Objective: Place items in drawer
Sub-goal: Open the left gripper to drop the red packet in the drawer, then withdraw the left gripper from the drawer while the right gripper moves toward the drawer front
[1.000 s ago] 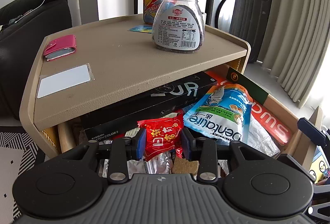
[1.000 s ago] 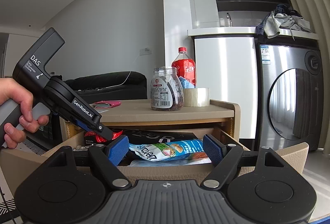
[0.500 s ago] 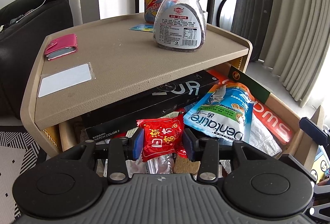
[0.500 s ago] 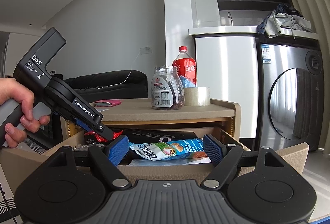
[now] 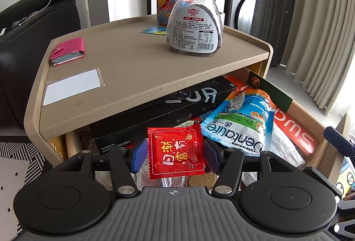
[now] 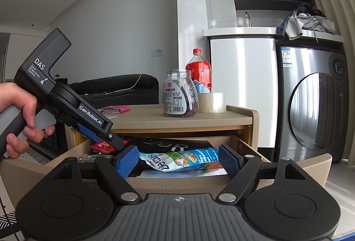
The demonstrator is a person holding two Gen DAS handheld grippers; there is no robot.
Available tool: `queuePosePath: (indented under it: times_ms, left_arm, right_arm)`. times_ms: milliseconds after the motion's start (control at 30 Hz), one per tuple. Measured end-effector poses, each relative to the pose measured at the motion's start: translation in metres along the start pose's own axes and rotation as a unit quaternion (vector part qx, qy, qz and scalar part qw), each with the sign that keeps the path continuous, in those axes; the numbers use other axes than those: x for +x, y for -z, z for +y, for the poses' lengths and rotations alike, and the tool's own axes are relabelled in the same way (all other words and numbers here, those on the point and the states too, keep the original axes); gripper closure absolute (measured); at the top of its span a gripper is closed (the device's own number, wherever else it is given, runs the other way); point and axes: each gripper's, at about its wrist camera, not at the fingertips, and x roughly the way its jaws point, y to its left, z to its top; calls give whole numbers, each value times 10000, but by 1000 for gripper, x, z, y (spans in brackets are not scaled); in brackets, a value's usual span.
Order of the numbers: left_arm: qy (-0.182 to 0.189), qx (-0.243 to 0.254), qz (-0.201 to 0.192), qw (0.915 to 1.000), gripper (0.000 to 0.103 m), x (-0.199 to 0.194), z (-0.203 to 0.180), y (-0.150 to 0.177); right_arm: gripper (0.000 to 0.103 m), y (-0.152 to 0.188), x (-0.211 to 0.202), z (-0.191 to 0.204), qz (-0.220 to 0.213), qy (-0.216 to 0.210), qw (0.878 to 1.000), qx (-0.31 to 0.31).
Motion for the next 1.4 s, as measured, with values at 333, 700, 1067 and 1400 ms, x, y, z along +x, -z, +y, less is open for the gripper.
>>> queuePosePath:
  times_ms: [333,700,1067,1400]
  left_arm:
    - [-23,67,-39,10000,26,-1,-3,-1]
    - [-56,-33,-68,10000,21,-3,0,0]
    - [-203,-101,-341,9992,17,-12,-1,3]
    - [-673,118,-1404,9877,2,-70,-25,17]
  right_arm:
    - [21,0,-1,0,15,-20,10000,32]
    - [21,-1,-2,-1,49,-47,10000,60]
    - [17,-2,1,2,138,-30,9999,-91]
    - [17,-4,2,3,228,-35,9997,-115]
